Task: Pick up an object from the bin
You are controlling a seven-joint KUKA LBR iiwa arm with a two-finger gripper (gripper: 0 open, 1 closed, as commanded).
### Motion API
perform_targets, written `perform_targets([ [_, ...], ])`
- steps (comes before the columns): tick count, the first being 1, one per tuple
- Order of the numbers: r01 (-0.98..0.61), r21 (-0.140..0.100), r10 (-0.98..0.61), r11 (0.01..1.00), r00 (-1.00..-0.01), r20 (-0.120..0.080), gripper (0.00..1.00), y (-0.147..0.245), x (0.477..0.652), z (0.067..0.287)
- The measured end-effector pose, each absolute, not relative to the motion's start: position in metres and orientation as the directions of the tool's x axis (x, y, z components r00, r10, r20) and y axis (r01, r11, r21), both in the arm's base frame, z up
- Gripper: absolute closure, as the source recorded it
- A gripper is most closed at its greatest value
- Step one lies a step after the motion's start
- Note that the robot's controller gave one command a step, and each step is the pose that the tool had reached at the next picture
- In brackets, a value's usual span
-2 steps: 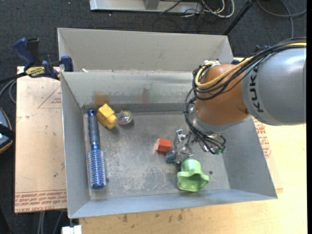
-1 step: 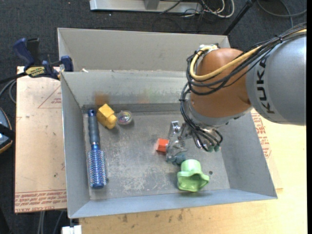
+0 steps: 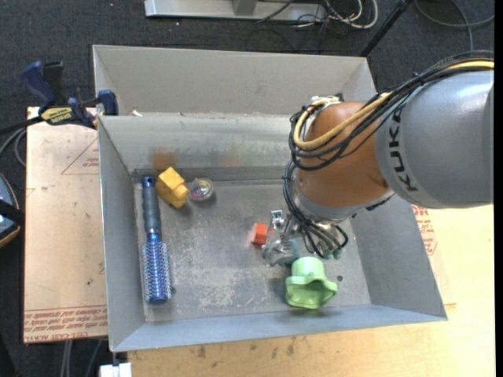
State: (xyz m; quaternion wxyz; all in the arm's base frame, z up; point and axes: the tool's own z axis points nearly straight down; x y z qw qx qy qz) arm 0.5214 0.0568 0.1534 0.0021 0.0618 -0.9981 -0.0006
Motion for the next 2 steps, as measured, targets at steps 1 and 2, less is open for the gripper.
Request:
perform_targets([
  [1, -0.477, -0.005, -0.477, 0.879, -0.879, -0.005, 1.00, -0.067, 0.516, 0.241],
  [2, -0.074, 0.002, -0.074, 0.997, -0.997, 0.004, 1.00, -0.045, 0.488, 0.185],
])
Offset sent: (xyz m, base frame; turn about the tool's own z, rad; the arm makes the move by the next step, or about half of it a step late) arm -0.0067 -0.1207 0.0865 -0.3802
